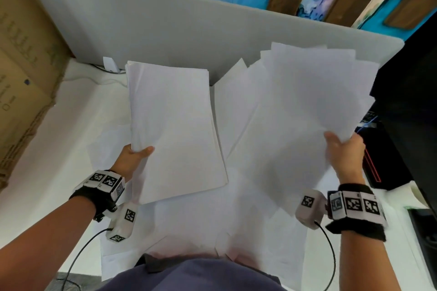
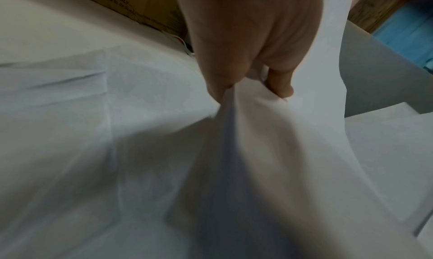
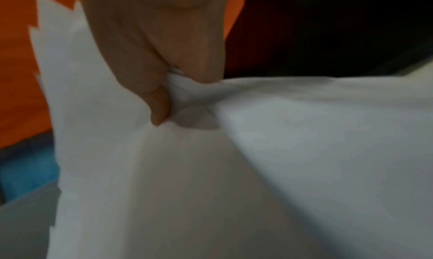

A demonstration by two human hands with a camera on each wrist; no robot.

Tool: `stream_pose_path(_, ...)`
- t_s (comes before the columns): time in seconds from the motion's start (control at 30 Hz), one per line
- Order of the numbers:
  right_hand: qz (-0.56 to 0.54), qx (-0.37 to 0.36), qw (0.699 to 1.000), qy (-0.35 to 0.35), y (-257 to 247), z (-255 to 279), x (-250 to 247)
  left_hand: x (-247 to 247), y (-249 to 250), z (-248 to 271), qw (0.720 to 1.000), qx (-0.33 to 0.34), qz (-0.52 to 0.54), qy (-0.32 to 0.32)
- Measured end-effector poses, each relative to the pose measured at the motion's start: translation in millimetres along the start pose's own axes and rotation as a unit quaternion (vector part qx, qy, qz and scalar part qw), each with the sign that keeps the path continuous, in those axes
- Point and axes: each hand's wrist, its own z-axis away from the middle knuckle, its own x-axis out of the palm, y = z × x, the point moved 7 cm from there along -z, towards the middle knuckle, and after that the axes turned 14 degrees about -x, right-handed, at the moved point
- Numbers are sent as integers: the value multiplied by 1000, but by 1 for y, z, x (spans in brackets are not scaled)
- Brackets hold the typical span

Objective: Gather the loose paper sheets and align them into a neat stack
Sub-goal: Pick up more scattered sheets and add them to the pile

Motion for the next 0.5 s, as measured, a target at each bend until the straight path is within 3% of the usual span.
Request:
stream_pose_path(0.2,-91,1,992,92,-4,-3,-16,4,3,6,1000,5,-1,-2)
stream_pose_path(0.37,-220,6,957,189,-14,-8,-40,4,9,7,1000,9,3,-2)
stream_pose_path(0.5,-266,3,938,220,-22,-18,-54,11,21,10,1000,14,-2,-9)
